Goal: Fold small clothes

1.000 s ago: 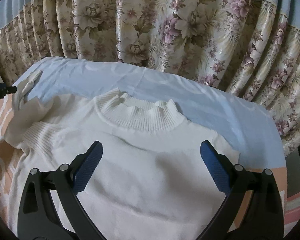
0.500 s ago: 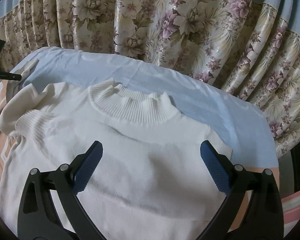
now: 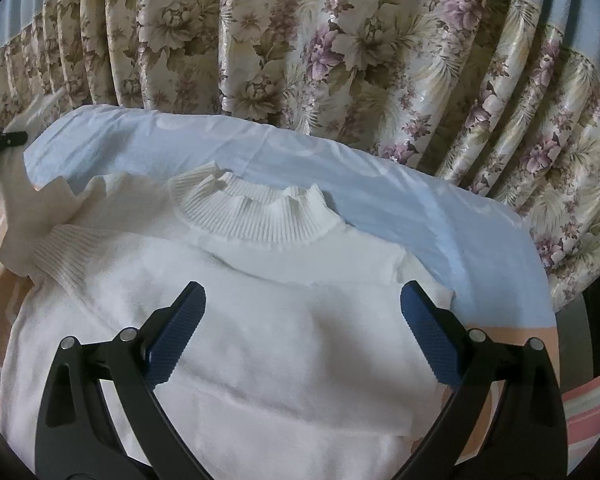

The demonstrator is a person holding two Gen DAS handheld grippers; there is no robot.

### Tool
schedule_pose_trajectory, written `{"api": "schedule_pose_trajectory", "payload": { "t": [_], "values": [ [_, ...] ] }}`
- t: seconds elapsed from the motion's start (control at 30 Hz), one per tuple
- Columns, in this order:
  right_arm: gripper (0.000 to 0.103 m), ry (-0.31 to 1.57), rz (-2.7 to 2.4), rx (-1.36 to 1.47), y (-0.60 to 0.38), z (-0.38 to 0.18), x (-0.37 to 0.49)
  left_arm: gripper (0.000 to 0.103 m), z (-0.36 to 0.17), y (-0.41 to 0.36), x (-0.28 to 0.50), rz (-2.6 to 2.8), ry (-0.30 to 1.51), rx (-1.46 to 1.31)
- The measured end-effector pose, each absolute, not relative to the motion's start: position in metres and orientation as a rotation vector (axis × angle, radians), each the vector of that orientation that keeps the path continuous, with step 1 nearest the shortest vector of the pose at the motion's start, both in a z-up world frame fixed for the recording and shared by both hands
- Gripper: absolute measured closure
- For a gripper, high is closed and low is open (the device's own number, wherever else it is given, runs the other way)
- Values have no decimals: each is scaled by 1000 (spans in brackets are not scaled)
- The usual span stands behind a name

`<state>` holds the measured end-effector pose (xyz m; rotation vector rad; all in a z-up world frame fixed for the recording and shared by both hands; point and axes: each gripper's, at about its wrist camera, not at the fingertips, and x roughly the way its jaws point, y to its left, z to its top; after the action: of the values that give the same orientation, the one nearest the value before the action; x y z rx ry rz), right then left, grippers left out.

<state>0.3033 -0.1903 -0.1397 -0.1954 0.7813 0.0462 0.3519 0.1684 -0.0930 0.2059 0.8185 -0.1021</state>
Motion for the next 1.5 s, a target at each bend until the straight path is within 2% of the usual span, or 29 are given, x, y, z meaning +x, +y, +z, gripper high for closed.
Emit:
{"api": "schedule_pose_trajectory", "payload": {
  "t": [0.2, 0.5, 0.57, 0.6, 0.63, 0.67, 0.7, 0.9, 1.07, 1.2, 1.33, 1.4, 1.43, 1.47, 1.5],
  "values": [
    [5, 779, 20, -225, -202, -143, 296, 91, -86, 80, 310, -212, 779, 377],
    [5, 821, -14, -174, -239, -156, 290, 91, -134, -23, 275, -417, 883, 396],
    [5, 828, -16, -167, -245, -158, 287, 82, -140, -37, 266, -461, 898, 396],
    [5, 830, -14, -165, -246, -159, 287, 62, -141, -42, 260, -476, 894, 394],
    [5, 833, -11, -164, -248, -159, 285, 38, -140, -45, 255, -483, 881, 391],
    [5, 835, -8, -164, -248, -160, 284, 31, -136, -44, 249, -476, 854, 389],
    [5, 837, -2, -164, -249, -160, 283, 27, -133, -44, 246, -476, 840, 385],
    [5, 843, 86, -82, -245, -156, 285, 26, -114, -9, 244, -404, 834, 320],
    [8, 852, 251, -73, -206, -156, 302, 25, -122, 27, 261, -271, 875, 290],
    [21, 900, 352, -129, -169, -171, 320, 25, -135, 46, 272, -194, 922, 308],
    [29, 937, 411, -132, -150, -185, 336, 25, -139, 56, 271, -174, 926, 320],
    [72, 949, 447, -130, -144, -191, 339, 25, -142, 63, 272, -175, 939, 296],
    [80, 916, 425, -174, -139, -189, 337, 25, -144, 65, 274, -174, 949, 284],
    [103, 903, 432, -179, -139, -188, 335, 25, -145, 67, 275, -173, 954, 276],
    [102, 893, 450, -156, -141, -185, 335, 25, -146, 69, 277, -174, 955, 265]
  ]
}}
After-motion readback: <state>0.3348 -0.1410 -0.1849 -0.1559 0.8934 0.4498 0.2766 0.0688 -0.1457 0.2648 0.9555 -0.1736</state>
